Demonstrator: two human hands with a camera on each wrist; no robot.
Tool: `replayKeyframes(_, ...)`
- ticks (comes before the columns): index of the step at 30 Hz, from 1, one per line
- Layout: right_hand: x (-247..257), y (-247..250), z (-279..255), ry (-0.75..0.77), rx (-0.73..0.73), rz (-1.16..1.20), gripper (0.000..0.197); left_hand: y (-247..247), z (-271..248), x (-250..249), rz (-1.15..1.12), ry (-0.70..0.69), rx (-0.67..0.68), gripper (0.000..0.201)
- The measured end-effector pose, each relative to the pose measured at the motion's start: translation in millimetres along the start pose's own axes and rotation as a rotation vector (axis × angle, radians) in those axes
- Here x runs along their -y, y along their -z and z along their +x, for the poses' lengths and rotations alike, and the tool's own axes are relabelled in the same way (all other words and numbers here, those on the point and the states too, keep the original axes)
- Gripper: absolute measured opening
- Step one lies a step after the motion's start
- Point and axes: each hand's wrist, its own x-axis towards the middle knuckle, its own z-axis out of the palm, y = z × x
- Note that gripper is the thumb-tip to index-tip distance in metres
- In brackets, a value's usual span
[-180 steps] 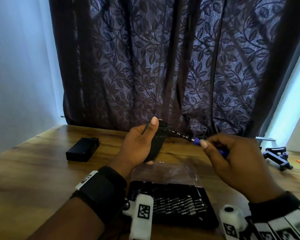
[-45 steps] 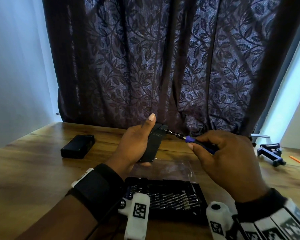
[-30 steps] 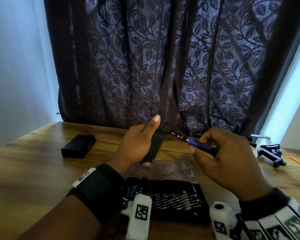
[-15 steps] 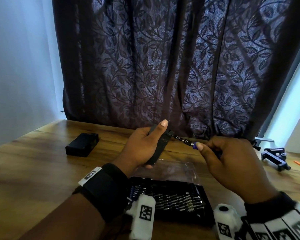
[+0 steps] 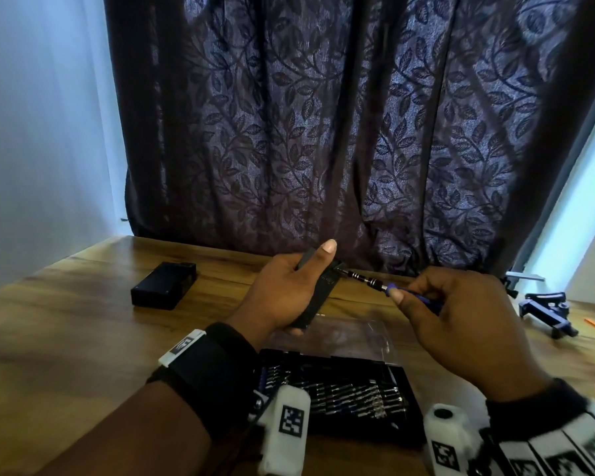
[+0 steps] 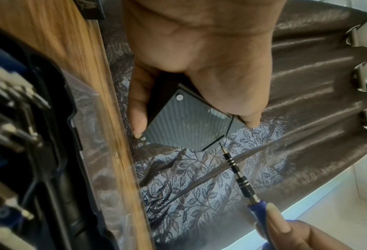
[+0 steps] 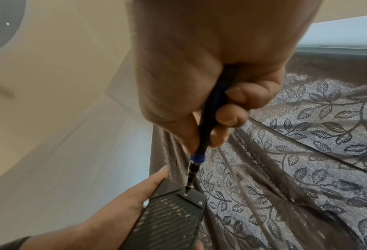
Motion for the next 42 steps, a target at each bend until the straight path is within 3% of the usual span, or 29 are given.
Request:
replayKeyframes(4,-1,-4,0,-0.021,0.015,0.078,0.032,-1,1,0,-0.012,-0.008,-0.011,0.069)
replayKeyframes(8,-7,-6,2,-0.047,0.019,0.12,0.035,0,0,-4,-0.017,-0.026,-0.014,0.066)
replayKeyframes(11,-7,-9,1,-0.064,0.001,0.182,0.03,-1,-2,-5,-0.018,-0.101,-0.013,0.059)
replayKeyframes(14,-8,-14,4,-0.109,0.007,0.265,0.015,-5,-3,-6,-0.12,-0.155,-0.078,0.033)
replayKeyframes(18,-9,-21,0,-0.151,0.047,0.406,0.011,-2,-3,-1,-0.256,-0.157,-0.158,0.028)
replayKeyframes(21,-6,-19,-1,-0.138,0.071,0.419,0.009,6,-3,-4,-0.353,-0.15,-0.145,0.037)
replayKeyframes(26,-8,-19,-1,-0.113,0.084,0.361,0.008,11,-2,-4,-0.432,-0.063,-0.17,0.032)
replayKeyframes(32,-7,-19,-2,-0.078,0.107,0.249,0.007,11,2,-4,-0.503,0.033,-0.125,0.091)
replayKeyframes(42,-6,-16,-2,-0.044,0.093,0.291,0.006,11,0,-7,-0.521,0.025,-0.164,0.09)
